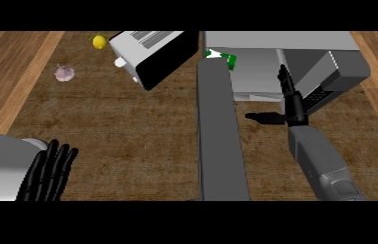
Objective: Pick up the milk, place it into the microwave and close the microwave
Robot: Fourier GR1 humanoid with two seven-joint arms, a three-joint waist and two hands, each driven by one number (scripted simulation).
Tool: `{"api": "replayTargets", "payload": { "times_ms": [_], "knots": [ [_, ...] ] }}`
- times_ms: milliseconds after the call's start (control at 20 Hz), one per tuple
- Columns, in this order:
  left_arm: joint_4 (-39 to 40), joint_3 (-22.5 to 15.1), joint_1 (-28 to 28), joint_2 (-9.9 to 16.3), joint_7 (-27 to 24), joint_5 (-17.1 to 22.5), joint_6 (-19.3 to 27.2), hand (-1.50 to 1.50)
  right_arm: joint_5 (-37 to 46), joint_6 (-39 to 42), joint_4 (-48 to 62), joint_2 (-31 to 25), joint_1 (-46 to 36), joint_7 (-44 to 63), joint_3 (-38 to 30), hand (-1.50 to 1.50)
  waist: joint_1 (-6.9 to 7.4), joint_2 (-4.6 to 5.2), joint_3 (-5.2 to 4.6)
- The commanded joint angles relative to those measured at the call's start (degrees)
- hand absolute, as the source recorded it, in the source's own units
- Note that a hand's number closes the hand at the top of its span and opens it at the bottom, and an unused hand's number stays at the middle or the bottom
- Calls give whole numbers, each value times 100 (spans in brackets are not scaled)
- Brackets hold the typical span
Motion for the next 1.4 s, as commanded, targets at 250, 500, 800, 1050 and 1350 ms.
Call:
{"api": "replayTargets", "payload": {
  "times_ms": [250, 500, 800, 1050, 1350],
  "knots": [
    [212, -38, -145, 209, 80, 251, -340, -150, -369, 604, -303, 350, 1146, -430, -81, -150, -109, 36, 40],
    [522, -388, -525, 322, 162, 384, -717, -150, -415, 1258, -673, 631, 1566, -585, 126, -150, -218, 16, 33],
    [625, -673, -847, 468, 362, -127, -802, 150, -532, 2012, -1439, 359, 2690, -874, 328, -150, -214, 6, 31],
    [1186, -961, -1130, 193, 383, -147, -741, 150, -609, 2156, -2313, 591, 3563, -1088, 606, -150, -176, 26, 35],
    [2259, -1163, -2217, -41, 301, -639, -703, 150, -948, 2430, -2891, 282, 4164, -1002, 569, -150, -161, 43, 40]
  ]
}}
